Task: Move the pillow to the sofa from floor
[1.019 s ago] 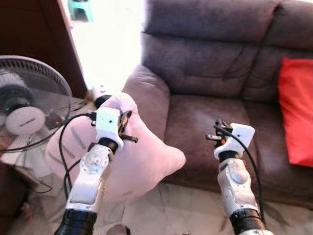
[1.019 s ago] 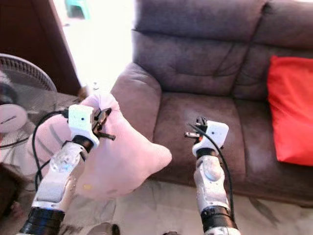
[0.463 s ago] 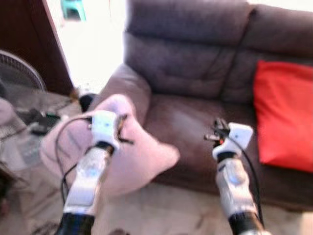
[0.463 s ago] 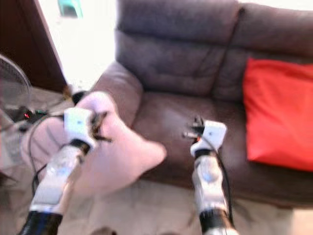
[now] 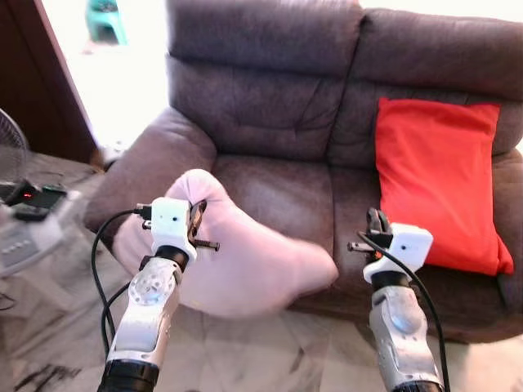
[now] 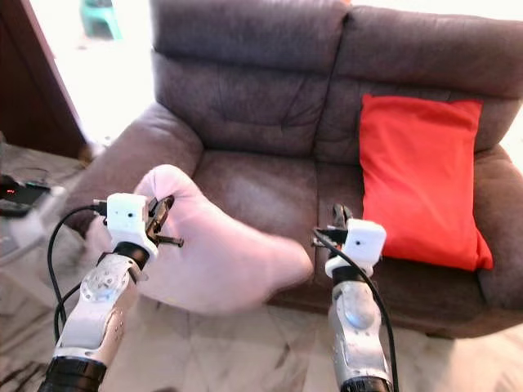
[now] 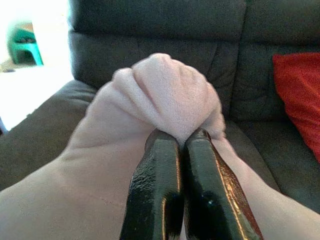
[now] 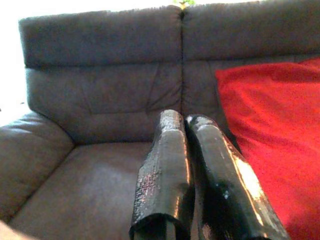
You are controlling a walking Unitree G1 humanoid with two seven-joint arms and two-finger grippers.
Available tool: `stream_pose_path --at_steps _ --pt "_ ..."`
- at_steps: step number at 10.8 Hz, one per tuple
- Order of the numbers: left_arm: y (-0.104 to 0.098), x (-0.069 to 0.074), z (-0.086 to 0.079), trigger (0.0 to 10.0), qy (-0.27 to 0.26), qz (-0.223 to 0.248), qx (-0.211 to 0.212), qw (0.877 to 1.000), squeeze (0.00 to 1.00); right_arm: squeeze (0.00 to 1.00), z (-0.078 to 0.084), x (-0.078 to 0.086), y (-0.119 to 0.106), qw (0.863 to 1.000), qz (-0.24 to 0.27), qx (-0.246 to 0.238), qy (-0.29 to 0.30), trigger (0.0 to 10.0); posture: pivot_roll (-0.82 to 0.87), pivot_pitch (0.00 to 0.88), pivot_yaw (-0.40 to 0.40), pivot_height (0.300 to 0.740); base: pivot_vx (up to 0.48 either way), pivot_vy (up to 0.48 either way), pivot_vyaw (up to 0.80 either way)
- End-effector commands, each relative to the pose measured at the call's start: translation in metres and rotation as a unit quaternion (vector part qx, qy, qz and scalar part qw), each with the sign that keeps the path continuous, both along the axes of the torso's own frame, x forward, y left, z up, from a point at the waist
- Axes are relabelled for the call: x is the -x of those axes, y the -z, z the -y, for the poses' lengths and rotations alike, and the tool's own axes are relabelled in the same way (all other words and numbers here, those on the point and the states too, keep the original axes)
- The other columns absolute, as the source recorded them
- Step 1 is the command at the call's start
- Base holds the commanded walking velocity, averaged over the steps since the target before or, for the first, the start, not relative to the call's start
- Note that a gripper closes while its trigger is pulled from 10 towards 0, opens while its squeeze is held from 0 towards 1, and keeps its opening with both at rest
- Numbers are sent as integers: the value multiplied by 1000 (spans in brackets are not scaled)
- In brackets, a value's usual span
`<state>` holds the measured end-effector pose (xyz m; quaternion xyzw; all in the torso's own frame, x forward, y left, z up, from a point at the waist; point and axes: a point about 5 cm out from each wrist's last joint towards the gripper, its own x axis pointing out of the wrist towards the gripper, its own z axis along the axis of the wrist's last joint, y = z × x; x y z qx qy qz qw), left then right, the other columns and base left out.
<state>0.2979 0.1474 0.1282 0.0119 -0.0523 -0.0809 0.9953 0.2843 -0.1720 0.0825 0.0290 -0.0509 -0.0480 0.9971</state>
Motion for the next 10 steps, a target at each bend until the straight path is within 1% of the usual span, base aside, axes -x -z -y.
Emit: stream_pose_path --at_steps 1,3,4,7,10 --pt "-32 -5 -1 10000 -2 80 -3 997 0 0 -4 -6 -10 1000 11 -1 -6 10000 94 16 -60 740 0 0 0" --pt "-39 -9 -2 10000 -6 91 -1 996 0 0 -5 -9 -14 1000 13 3 -9 10000 97 30 -63 740 0 0 0" --pt "-39 -9 -2 10000 -5 91 -1 996 0 0 -3 -10 -13 1000 10 4 -6 10000 96 31 -62 740 0 0 0" --pt "-42 -11 0 10000 3 94 0 996 0 0 -5 -10 -12 1000 1 2 -7 10000 96 40 -61 740 241 0 0" --pt "-56 -17 1 10000 9 112 -2 994 0 0 -6 -12 -12 1000 -1 4 -9 10000 101 42 -61 740 240 0 0"
